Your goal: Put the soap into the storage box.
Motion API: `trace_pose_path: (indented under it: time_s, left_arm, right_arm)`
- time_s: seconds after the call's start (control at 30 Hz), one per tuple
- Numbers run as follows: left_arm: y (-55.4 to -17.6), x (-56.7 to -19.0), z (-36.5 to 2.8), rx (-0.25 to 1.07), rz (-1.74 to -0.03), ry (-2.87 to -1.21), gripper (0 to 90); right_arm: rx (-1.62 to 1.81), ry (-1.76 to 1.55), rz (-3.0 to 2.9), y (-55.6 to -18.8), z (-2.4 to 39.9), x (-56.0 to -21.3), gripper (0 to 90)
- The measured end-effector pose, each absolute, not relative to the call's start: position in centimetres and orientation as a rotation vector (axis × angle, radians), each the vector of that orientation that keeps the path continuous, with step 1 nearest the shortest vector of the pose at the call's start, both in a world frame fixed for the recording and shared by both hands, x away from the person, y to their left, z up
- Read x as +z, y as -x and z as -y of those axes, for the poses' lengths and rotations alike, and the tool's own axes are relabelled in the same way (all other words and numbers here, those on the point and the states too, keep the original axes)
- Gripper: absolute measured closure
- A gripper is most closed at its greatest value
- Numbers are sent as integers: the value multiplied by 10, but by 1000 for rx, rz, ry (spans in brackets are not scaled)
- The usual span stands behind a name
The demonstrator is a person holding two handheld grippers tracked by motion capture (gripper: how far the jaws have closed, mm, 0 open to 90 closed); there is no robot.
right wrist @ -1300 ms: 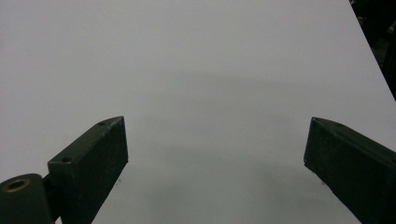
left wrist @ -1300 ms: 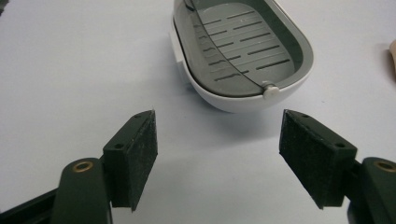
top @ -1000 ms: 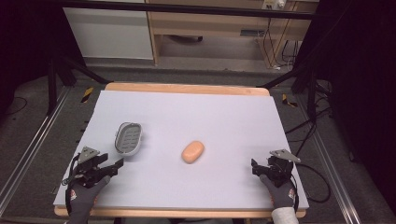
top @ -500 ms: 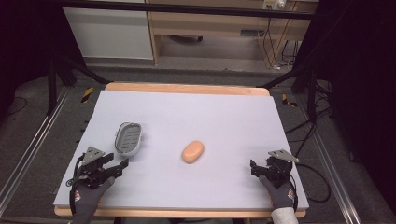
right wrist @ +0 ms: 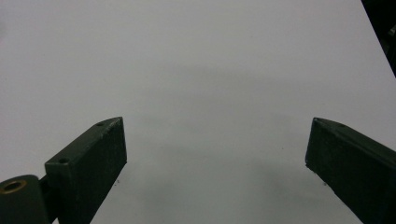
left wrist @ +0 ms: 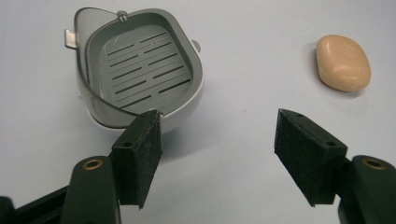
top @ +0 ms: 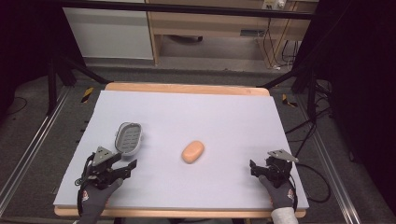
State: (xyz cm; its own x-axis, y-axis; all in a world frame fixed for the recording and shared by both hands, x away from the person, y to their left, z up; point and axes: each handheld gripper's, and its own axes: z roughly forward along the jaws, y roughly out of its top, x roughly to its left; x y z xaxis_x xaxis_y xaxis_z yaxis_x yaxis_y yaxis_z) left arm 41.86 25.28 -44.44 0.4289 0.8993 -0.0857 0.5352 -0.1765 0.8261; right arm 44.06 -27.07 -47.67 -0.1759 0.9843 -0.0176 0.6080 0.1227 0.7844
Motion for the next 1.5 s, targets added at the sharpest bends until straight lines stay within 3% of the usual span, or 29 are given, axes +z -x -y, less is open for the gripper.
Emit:
trace_pose_path:
  time_s: [0.93, 1.5]
  left_arm:
    - [-434, -416, -220, 540, -1135, -1850, 290]
    - [-450, -402, -181, 532, -1062, -1890, 281]
  right_arm:
    - [884, -1529, -1854, -441, 266, -474, 54]
    - [889, -1519, -1871, -441, 264, -474, 53]
